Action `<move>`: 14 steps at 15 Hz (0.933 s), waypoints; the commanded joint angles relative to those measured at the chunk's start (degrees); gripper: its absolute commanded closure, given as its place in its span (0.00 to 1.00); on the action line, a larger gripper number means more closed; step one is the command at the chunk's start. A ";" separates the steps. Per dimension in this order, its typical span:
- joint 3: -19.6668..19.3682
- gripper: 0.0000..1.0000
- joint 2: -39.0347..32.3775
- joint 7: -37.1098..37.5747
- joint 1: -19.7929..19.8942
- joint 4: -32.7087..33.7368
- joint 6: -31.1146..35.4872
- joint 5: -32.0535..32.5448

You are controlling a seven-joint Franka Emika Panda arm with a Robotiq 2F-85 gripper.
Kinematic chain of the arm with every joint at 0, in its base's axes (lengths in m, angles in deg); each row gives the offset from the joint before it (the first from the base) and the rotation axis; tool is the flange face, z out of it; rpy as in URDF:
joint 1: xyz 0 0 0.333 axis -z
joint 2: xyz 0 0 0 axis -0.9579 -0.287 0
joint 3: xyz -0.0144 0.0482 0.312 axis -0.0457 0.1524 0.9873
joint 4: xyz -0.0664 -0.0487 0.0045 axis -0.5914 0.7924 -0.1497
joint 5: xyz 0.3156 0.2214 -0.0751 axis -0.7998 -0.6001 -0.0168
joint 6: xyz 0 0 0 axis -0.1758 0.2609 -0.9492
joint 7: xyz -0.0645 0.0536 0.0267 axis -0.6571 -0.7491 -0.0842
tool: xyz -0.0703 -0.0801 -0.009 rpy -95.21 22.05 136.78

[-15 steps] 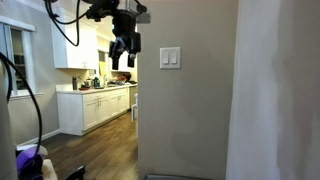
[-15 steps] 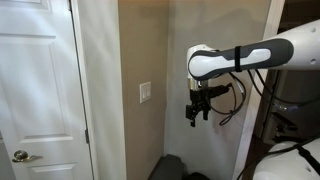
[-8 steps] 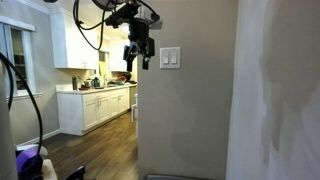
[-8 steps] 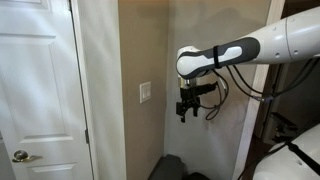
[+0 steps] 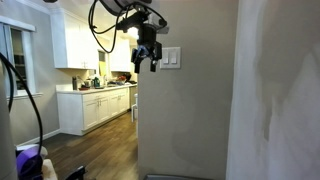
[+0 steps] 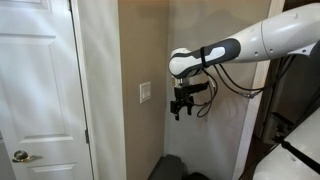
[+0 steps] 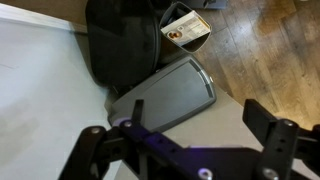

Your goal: Turn off the right light switch.

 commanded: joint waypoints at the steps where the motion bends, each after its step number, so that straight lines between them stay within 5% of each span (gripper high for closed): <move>1: -0.19 0.00 -2.61 -0.91 -0.30 2.79 0.47 -0.21; 8: -0.23 0.00 -6.09 -1.05 -0.53 6.40 1.61 -1.07; 9: -0.31 0.25 -6.44 -1.37 -0.68 6.72 2.41 -1.68; 14: -0.67 0.53 -8.16 -1.84 -1.17 7.95 5.30 -5.47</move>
